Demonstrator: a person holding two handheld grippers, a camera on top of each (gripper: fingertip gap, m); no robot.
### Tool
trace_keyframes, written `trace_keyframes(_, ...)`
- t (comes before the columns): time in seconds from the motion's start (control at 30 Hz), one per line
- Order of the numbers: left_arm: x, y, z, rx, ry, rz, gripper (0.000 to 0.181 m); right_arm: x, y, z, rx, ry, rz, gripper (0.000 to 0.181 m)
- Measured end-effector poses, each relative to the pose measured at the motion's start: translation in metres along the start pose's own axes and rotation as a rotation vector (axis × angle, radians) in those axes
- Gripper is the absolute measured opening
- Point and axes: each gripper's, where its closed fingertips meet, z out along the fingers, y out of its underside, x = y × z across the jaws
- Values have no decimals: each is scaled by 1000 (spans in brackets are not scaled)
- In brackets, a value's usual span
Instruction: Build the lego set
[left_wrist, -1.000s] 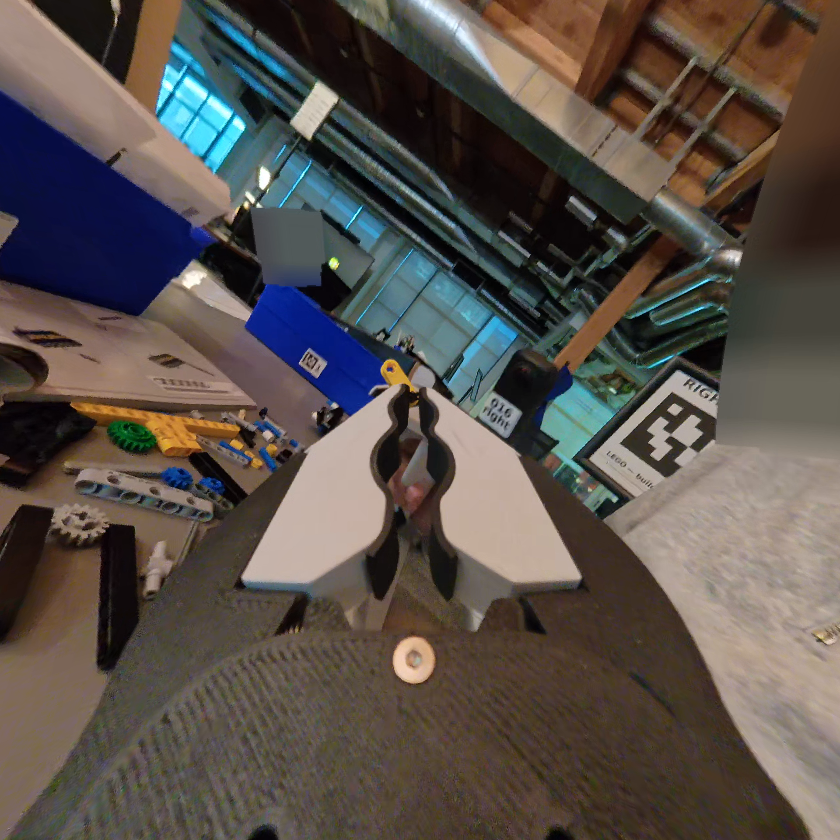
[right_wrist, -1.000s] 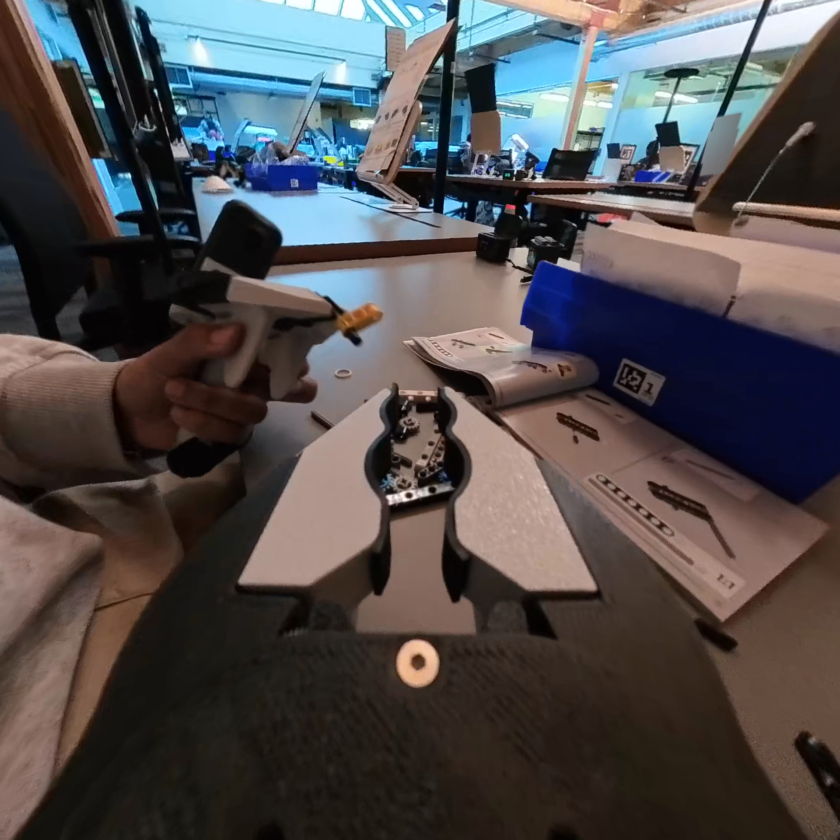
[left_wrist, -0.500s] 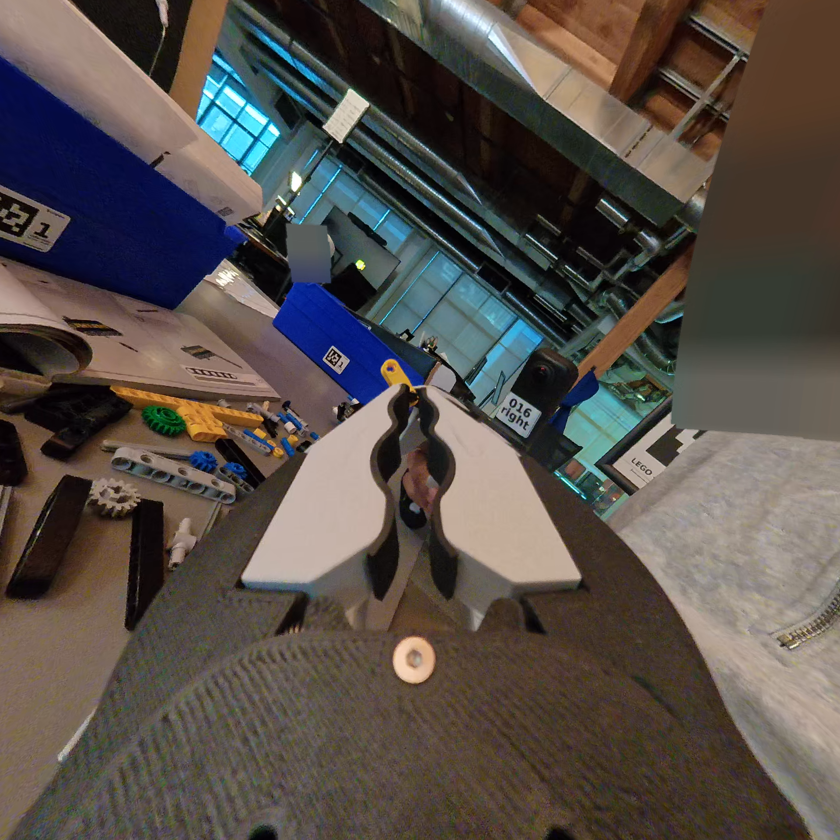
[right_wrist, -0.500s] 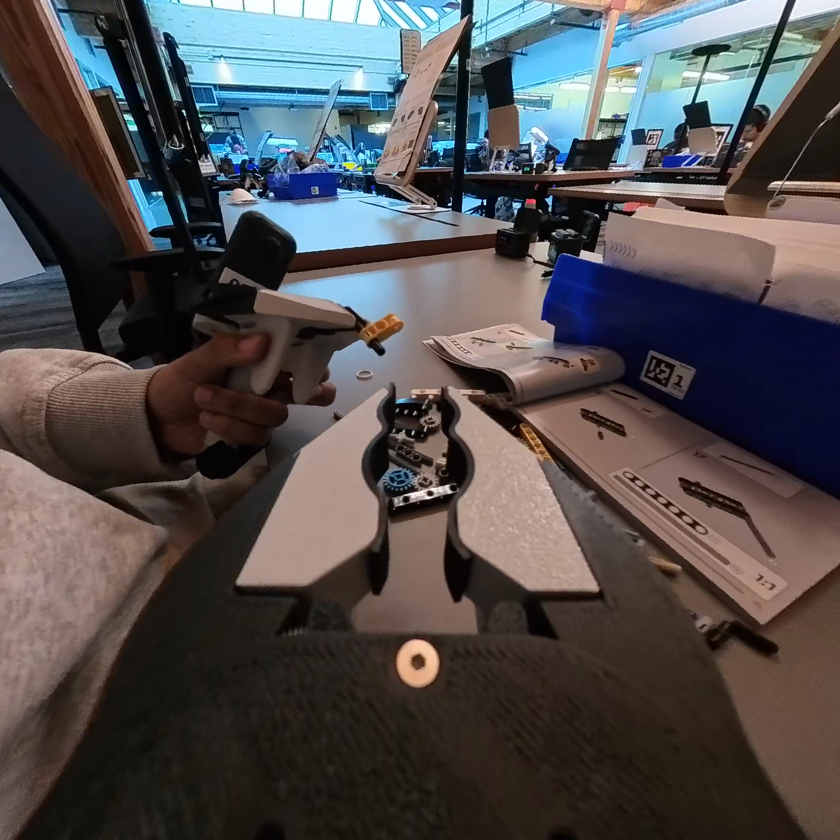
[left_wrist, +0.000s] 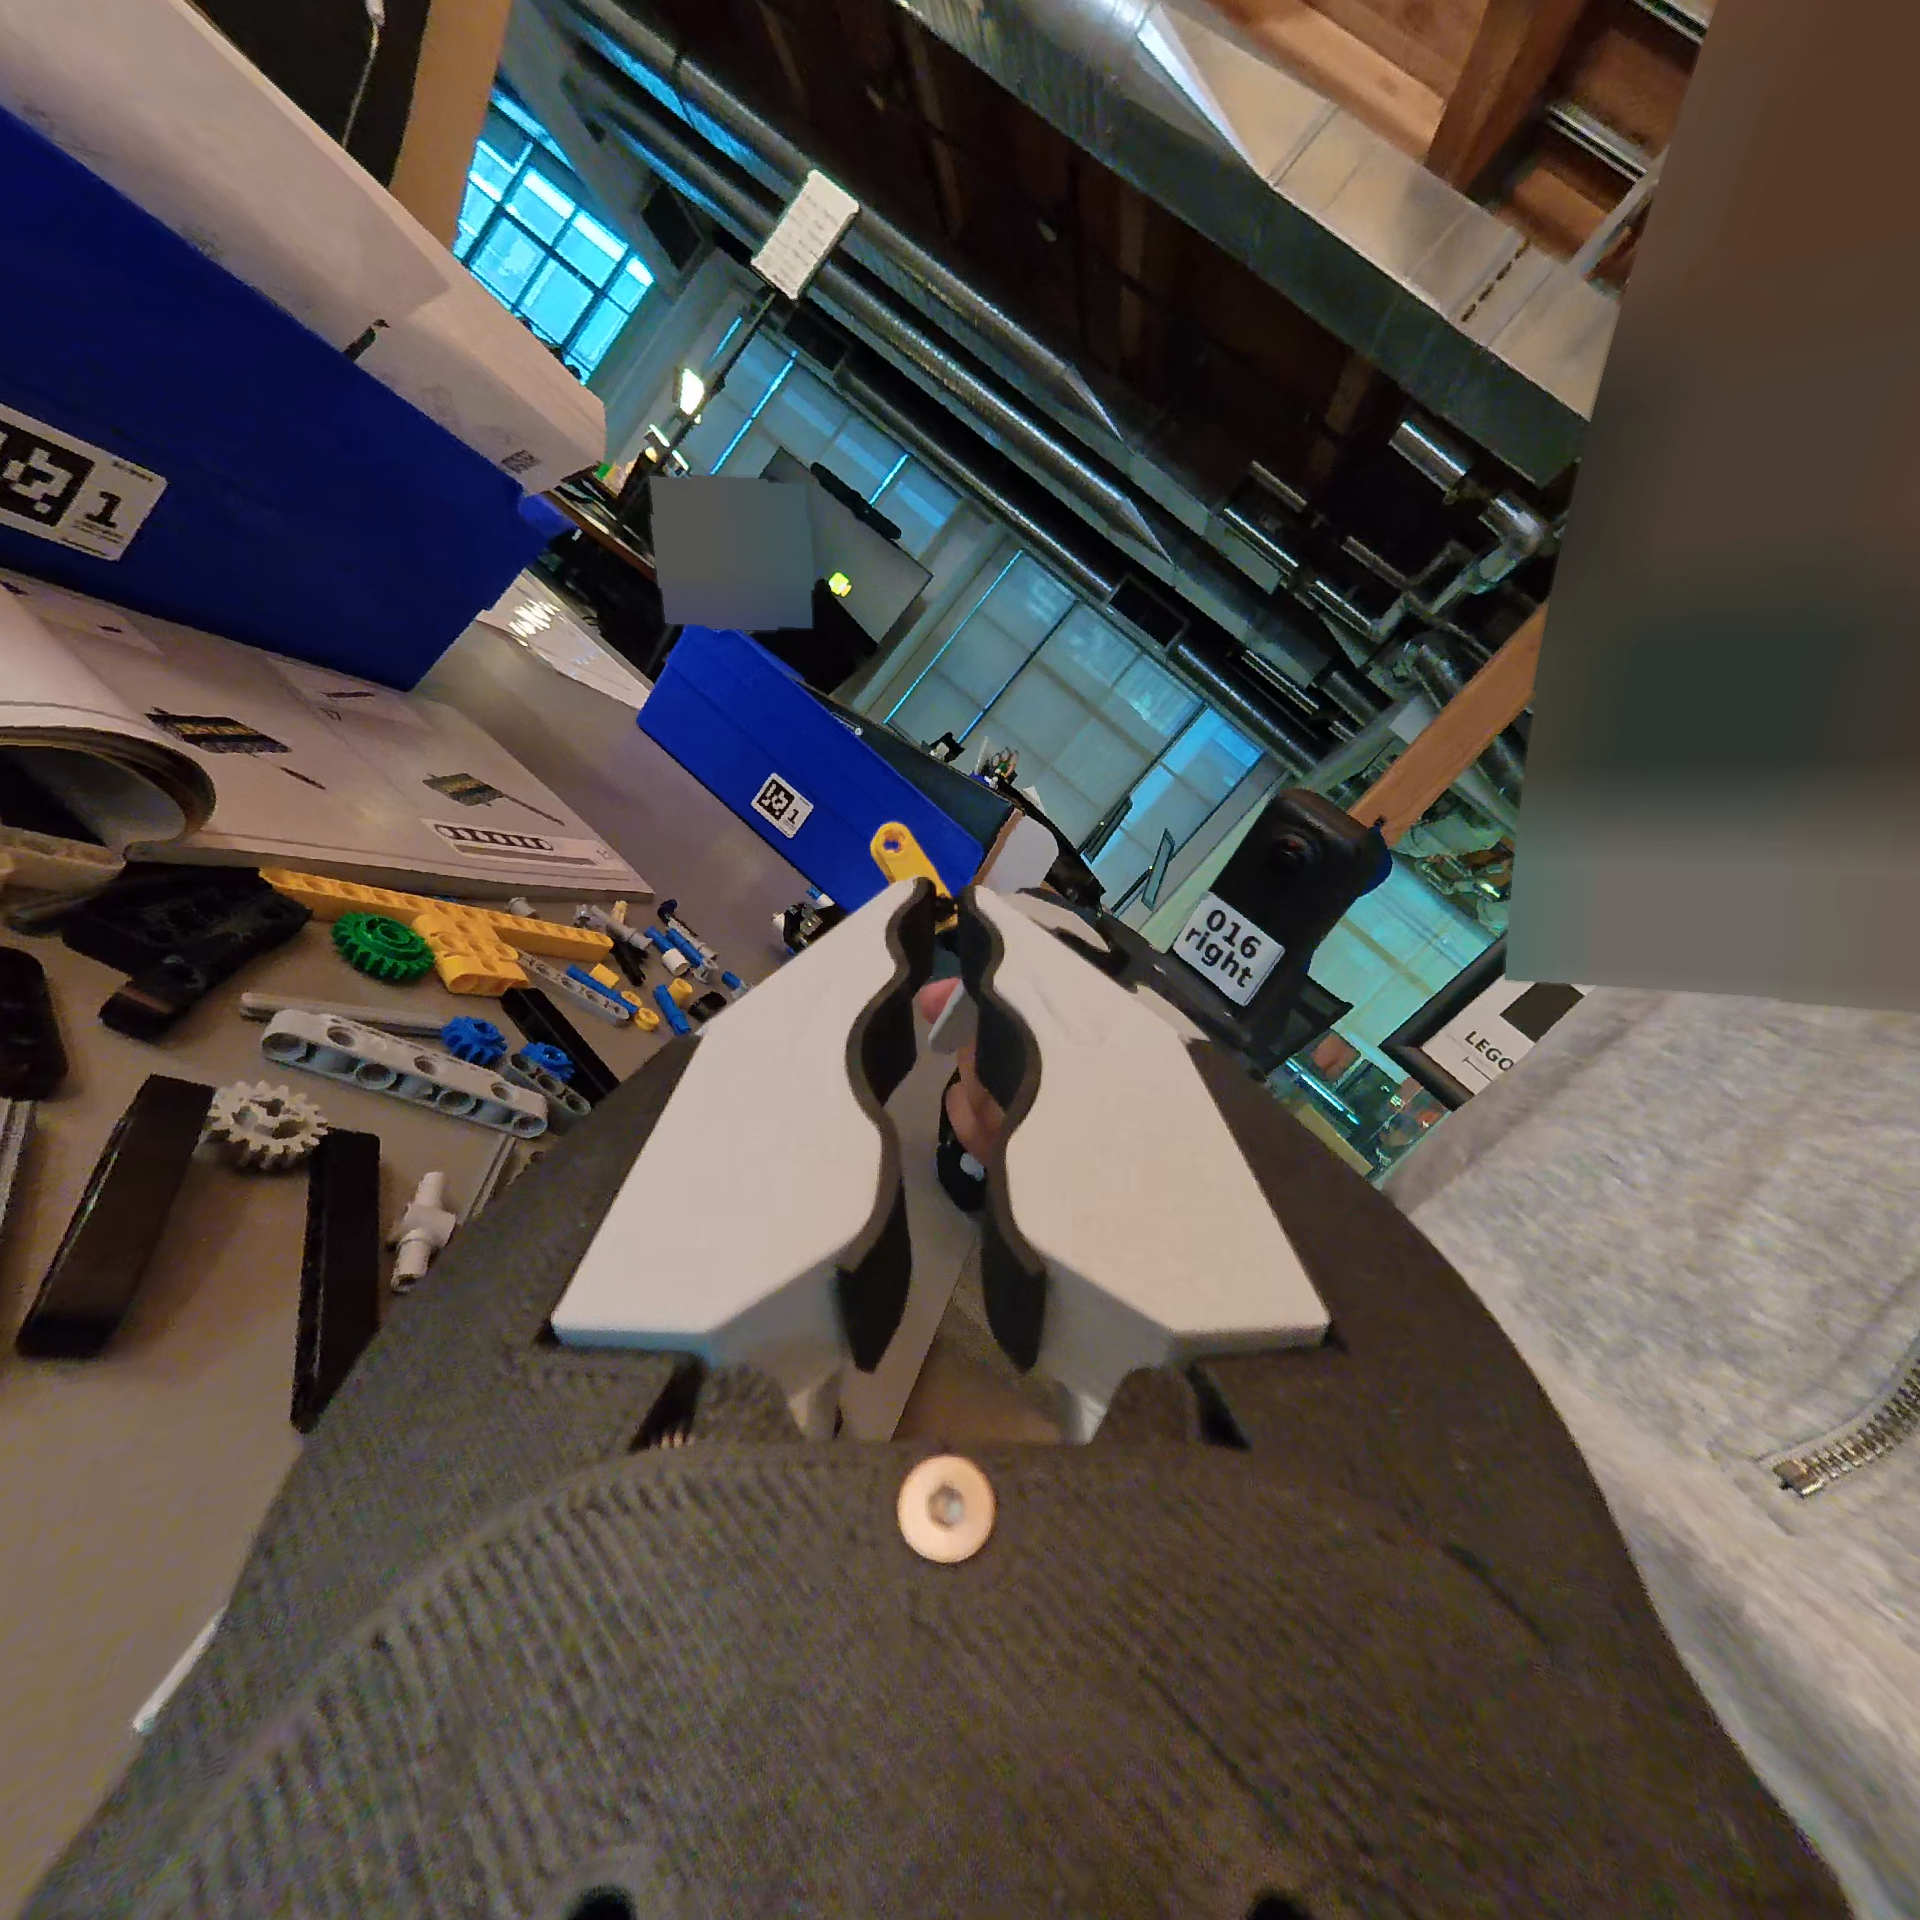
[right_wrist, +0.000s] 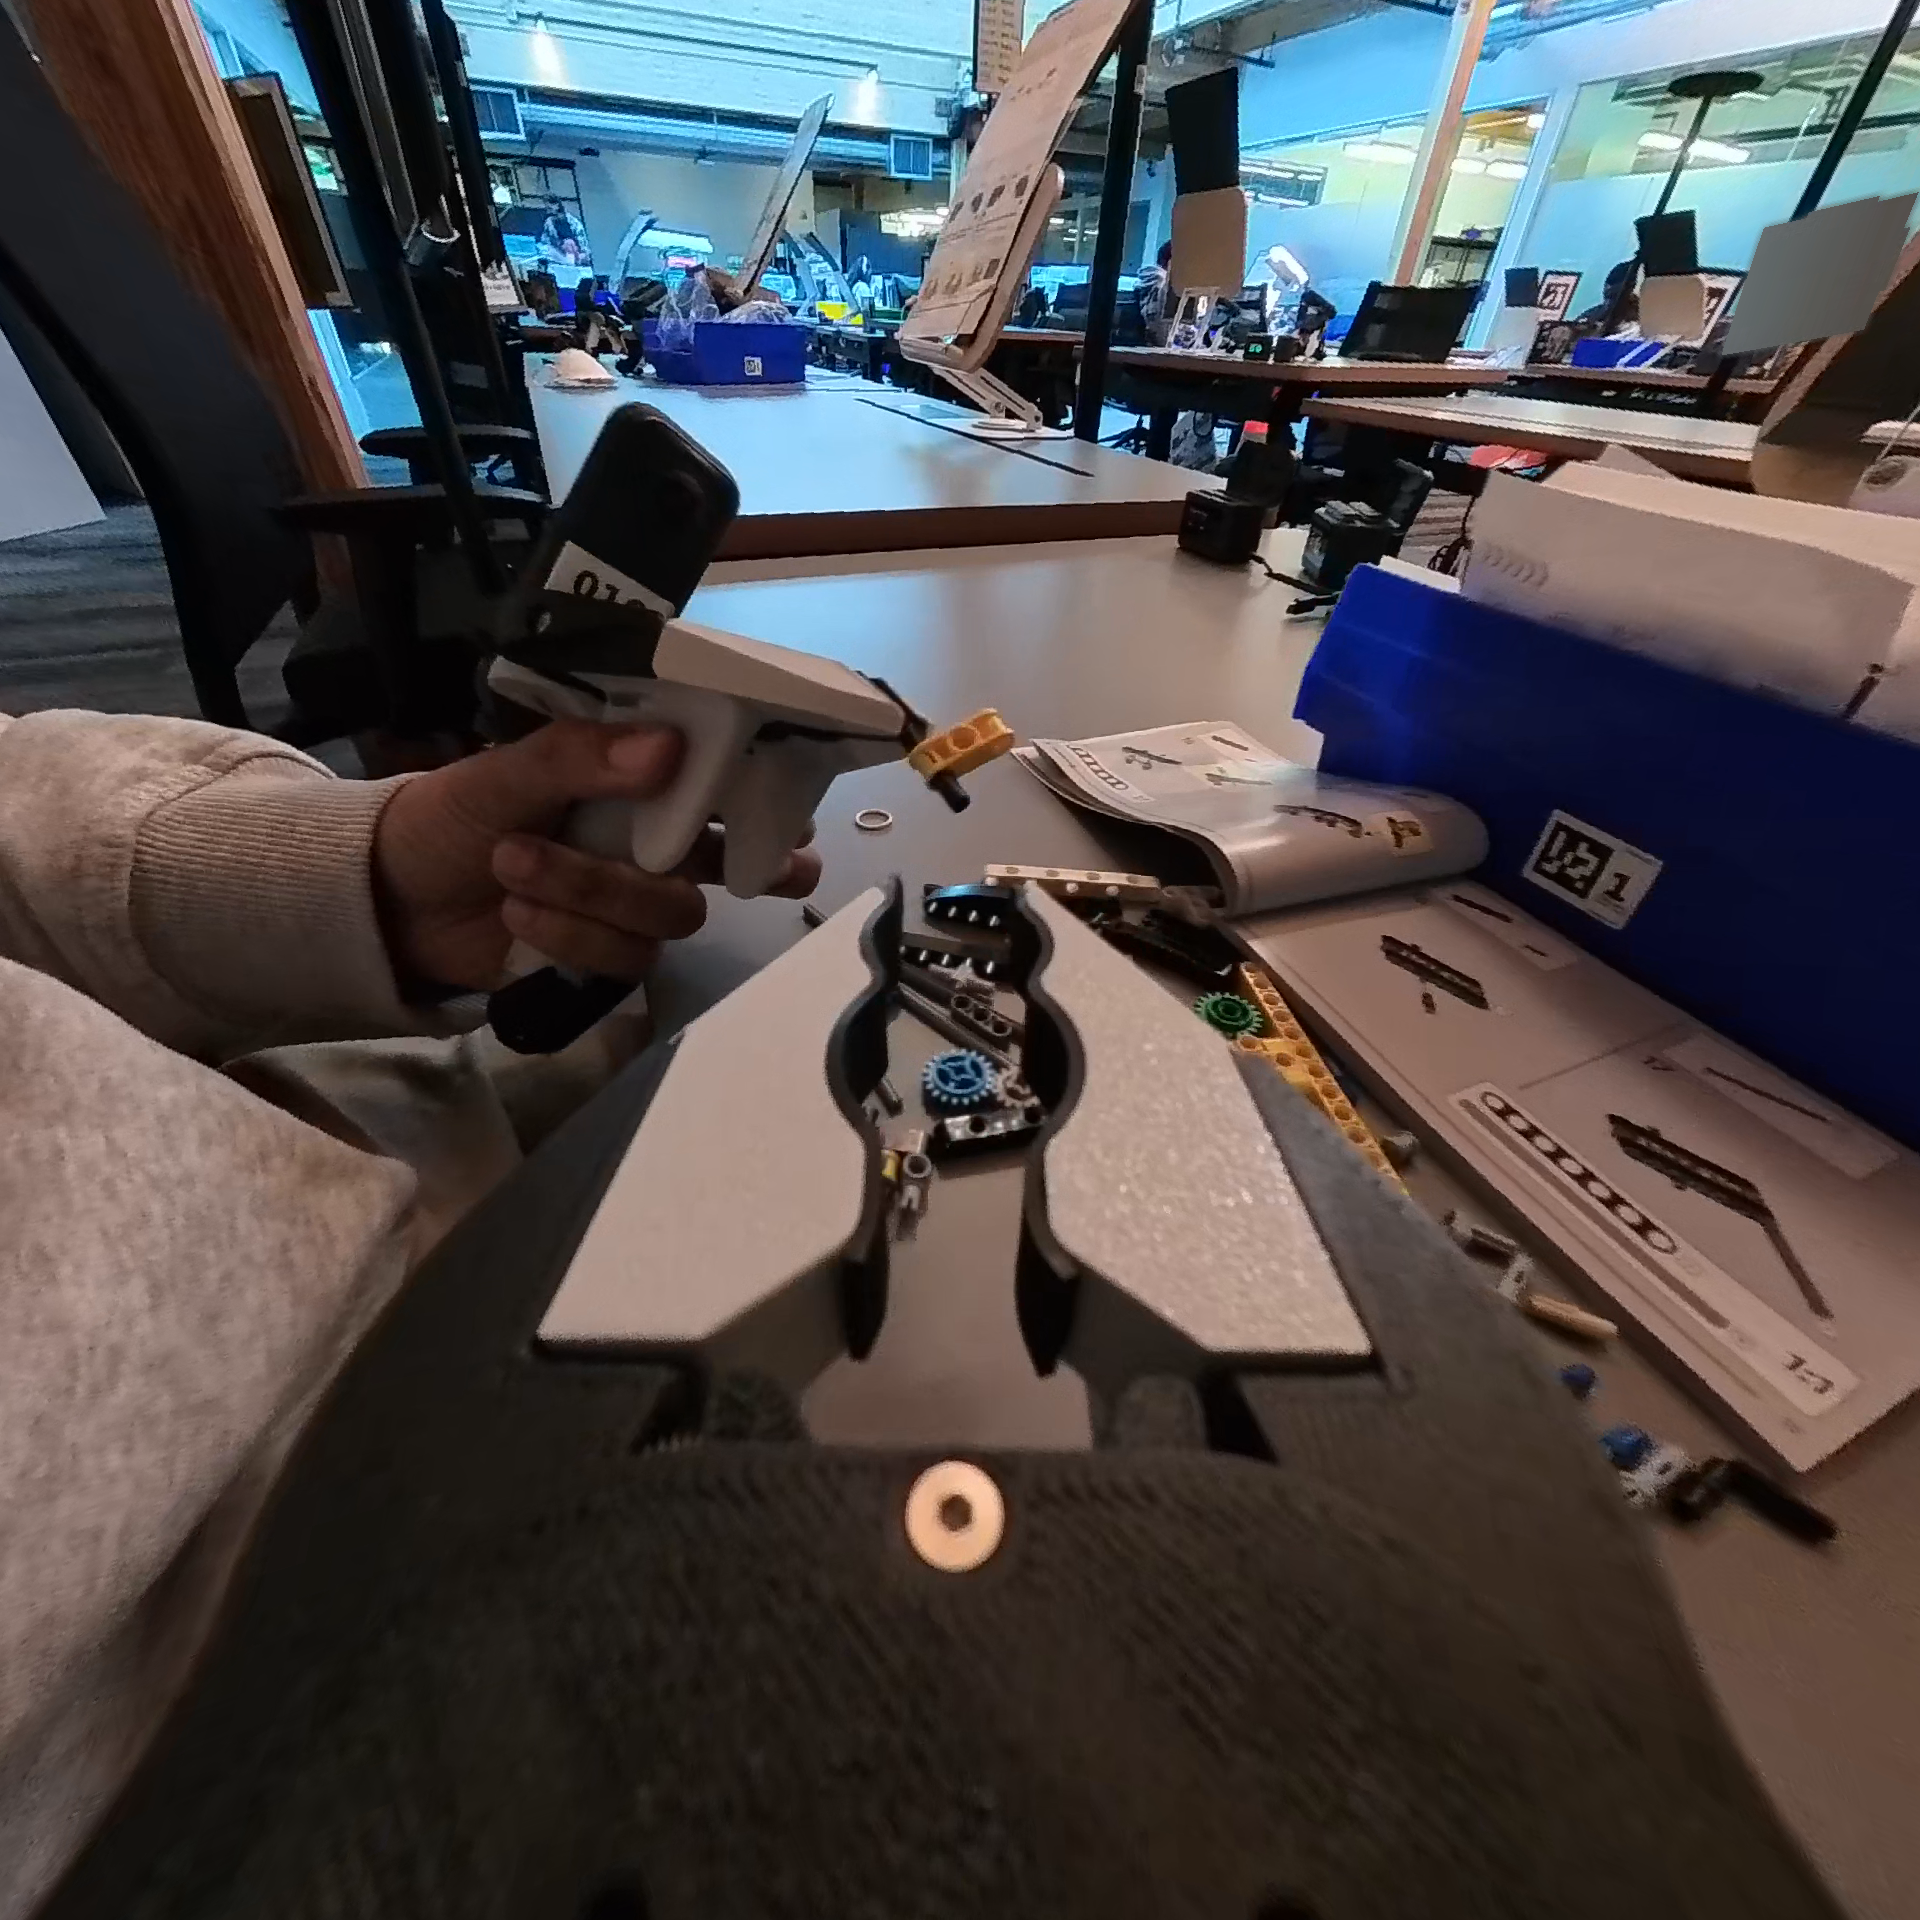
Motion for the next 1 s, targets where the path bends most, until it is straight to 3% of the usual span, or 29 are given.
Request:
trace_keyframes(0.47,3,9,4,-47,-14,65,1,-7,1,1,-10,-13,-19,18)
trace_keyframes(1.0,6,19,8,-103,25,-7,1,-8,3,3,-24,-6,-23,15)
